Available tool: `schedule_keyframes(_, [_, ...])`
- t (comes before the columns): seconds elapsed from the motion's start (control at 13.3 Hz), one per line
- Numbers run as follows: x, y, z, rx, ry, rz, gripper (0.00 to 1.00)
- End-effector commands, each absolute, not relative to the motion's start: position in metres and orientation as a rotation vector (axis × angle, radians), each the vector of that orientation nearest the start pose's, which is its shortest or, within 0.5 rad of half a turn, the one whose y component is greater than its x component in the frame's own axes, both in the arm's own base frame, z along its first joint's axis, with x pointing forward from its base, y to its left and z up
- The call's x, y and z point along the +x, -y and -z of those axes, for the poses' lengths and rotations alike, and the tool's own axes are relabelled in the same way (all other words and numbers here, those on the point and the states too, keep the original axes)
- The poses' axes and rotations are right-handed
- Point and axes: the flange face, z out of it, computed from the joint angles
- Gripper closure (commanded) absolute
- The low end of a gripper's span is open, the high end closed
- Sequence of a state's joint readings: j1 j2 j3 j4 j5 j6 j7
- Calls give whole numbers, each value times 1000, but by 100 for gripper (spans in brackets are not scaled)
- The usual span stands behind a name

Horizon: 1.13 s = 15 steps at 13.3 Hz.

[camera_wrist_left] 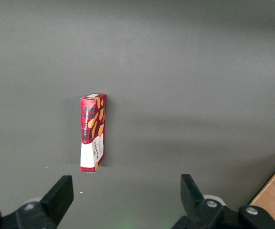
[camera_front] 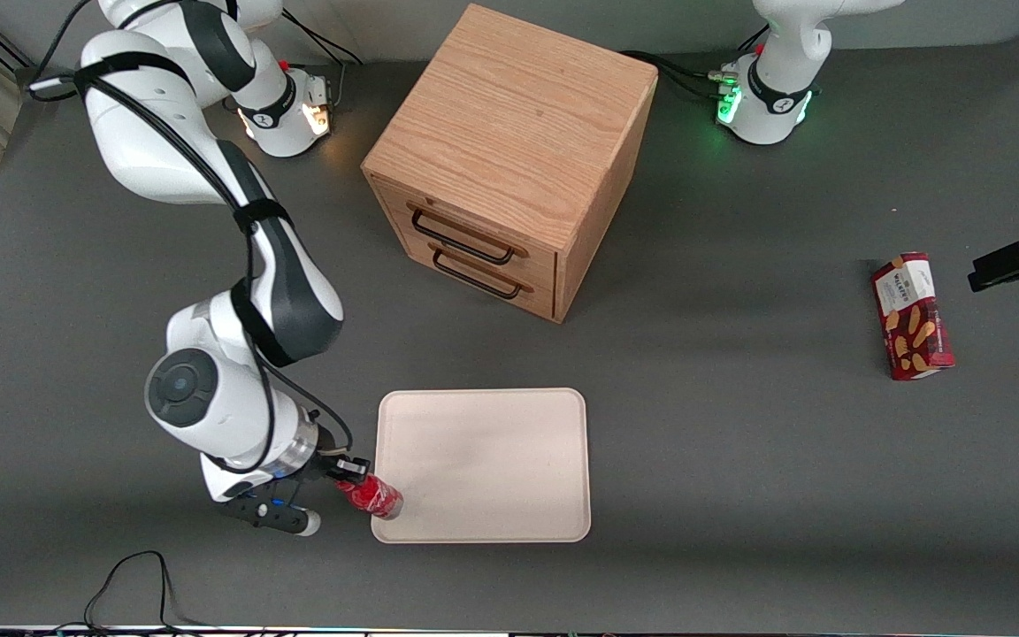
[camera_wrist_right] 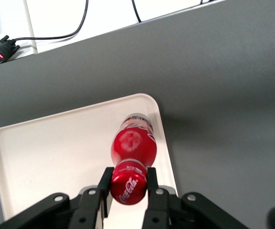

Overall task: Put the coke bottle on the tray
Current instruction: 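Lower the bottle onto the tray and open the right gripper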

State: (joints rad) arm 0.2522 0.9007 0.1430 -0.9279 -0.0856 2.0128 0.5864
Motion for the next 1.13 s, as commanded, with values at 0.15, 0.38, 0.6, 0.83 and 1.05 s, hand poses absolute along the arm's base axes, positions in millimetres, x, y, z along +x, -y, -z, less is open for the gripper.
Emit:
schedule_keyframes(0.15, [759,-279,-341,-3032,-307,318,100])
schedule_keyframes(0.38, [758,-282,-334,-3059,-284,332,100])
schedule_keyframes(0.6, [759,-281,-333,-3059,-304,334,6])
schedule_keyframes(0.83, [759,-280,-336,-3051,-313,345,0])
schedule_keyframes(1.05, [759,-280,-335,-3057,-313,336,0])
